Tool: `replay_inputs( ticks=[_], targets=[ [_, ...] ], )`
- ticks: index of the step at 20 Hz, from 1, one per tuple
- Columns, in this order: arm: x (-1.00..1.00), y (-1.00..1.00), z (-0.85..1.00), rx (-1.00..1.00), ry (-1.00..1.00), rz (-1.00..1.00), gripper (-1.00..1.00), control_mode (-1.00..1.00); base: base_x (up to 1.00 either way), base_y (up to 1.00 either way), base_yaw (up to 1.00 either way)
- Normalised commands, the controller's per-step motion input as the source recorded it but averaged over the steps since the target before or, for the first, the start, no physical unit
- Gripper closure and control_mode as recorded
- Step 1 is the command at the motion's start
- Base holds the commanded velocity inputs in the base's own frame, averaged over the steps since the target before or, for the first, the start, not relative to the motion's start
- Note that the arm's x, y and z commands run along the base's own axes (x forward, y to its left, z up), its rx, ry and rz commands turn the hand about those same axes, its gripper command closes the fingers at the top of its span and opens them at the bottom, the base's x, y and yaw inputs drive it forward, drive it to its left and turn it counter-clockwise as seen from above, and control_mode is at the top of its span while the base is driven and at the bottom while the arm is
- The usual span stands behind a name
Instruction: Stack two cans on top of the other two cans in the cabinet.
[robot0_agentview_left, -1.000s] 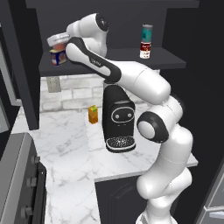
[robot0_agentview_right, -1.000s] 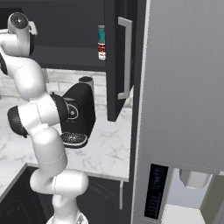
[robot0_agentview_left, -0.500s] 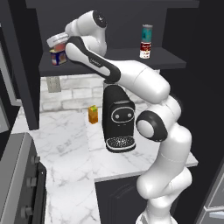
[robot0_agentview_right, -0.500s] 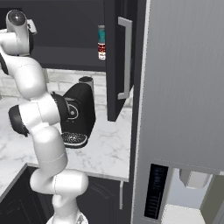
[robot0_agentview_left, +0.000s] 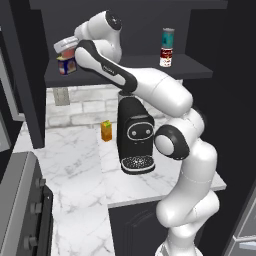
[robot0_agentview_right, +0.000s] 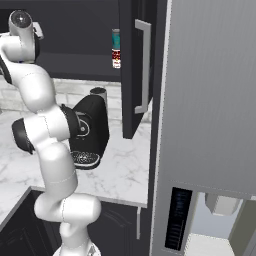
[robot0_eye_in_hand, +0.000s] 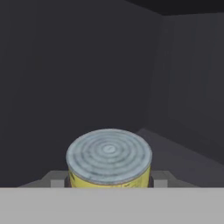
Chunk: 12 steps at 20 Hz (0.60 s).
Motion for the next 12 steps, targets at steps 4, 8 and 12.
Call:
replay_inputs(
  ticks=[4,8,12],
  targets=[
    [0.05,0.0,0.07,0.0,0.0,0.0,1.0,-1.0,0.0,0.0,0.0],
    [0.06,0.0,0.01,0.0,0.0,0.0,1.0,-1.0,0.0,0.0,0.0],
    [0.0,0.01,0.0,0.0,0.0,0.0,1.0,-1.0,0.0,0.0,0.0]
  ],
)
